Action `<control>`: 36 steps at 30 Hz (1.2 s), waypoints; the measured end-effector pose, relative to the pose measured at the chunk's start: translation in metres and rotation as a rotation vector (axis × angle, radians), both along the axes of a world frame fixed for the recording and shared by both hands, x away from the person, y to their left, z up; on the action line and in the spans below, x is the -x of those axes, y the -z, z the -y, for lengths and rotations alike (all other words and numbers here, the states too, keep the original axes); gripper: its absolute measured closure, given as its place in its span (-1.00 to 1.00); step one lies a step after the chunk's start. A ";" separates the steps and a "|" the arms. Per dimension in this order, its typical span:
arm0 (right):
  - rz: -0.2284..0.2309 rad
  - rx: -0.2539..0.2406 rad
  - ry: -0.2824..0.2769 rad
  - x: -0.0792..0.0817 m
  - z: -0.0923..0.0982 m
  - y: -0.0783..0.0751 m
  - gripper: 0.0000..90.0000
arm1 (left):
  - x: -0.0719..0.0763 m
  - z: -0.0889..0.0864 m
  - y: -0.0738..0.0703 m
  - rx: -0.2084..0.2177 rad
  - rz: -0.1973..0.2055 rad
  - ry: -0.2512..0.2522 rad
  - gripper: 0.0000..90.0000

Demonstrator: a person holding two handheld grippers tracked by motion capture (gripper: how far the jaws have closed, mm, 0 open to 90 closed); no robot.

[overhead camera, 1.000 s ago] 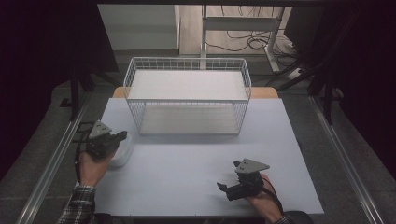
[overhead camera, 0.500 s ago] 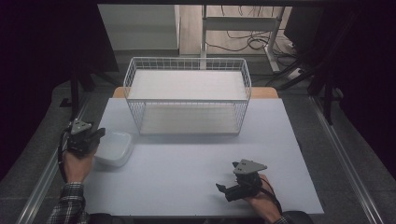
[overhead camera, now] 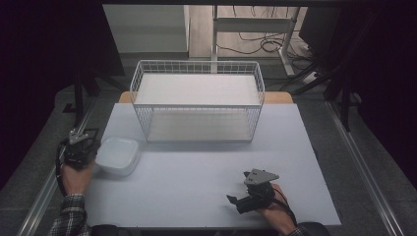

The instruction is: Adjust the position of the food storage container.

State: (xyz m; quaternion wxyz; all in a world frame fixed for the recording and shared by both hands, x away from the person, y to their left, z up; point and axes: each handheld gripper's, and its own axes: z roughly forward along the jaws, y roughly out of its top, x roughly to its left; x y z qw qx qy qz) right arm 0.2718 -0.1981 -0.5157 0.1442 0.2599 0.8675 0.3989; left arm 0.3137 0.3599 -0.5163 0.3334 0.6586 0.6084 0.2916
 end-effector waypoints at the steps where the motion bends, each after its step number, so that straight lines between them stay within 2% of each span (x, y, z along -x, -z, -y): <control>1: 0.000 0.001 0.000 0.000 0.000 0.000 -0.97 | 0.000 0.000 0.000 0.002 -0.002 0.002 1.00; 6: 0.000 0.005 -0.002 0.000 0.000 0.001 -0.97 | 0.002 0.003 0.000 0.014 -0.004 0.017 1.00; 7: 0.000 0.007 -0.003 0.000 -0.001 0.001 -0.97 | 0.003 0.007 0.000 0.023 -0.006 0.035 1.00; 12: 0.001 0.010 -0.004 0.000 0.000 0.001 -0.97 | 0.005 0.017 -0.001 0.026 -0.009 0.064 1.00; 17: -0.002 0.018 -0.012 0.001 -0.001 0.001 -0.97 | 0.008 0.040 -0.002 0.013 -0.005 0.111 1.00; 20: -0.001 0.021 -0.016 0.001 -0.002 0.001 -0.97 | 0.008 0.047 -0.003 0.010 -0.006 0.125 1.00; 23: -0.001 0.027 -0.026 0.001 -0.002 0.002 -0.96 | 0.011 0.058 -0.003 0.027 -0.006 0.137 1.00; 29: 0.000 0.033 -0.030 0.002 -0.003 0.003 -0.96 | 0.015 0.075 -0.003 0.018 0.001 0.162 1.00; 36: -0.001 0.037 -0.026 0.002 -0.003 0.003 -0.96 | 0.020 0.106 -0.005 0.010 0.001 0.233 1.00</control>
